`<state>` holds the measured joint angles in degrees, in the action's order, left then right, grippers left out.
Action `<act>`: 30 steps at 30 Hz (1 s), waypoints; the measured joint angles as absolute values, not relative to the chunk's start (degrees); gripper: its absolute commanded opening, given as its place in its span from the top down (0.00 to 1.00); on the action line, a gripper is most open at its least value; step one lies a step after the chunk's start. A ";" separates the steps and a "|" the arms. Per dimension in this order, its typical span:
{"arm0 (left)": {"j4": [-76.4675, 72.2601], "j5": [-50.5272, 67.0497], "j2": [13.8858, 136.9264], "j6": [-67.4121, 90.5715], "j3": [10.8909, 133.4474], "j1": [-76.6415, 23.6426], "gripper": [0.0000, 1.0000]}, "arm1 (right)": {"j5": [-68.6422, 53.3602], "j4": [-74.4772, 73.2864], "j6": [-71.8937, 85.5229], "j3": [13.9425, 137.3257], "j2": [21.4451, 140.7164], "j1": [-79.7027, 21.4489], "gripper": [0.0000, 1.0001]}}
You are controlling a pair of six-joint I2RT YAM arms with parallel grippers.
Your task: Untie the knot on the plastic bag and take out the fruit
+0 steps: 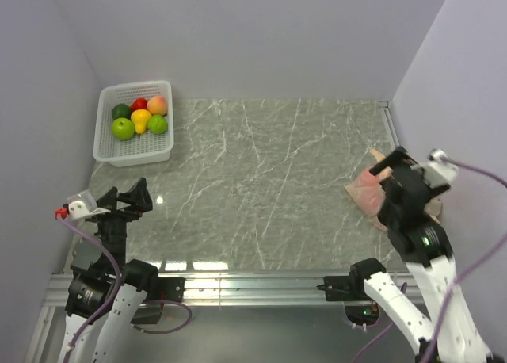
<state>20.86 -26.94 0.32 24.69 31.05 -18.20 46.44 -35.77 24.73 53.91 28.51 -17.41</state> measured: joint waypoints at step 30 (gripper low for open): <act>24.56 -16.10 13.67 28.29 32.38 -18.83 0.01 | 31.31 -28.69 57.47 42.33 75.48 7.44 0.97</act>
<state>24.56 -16.10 13.67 28.29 32.38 -18.83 31.31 -28.69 57.47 42.33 75.48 7.44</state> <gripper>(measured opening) 0.994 0.168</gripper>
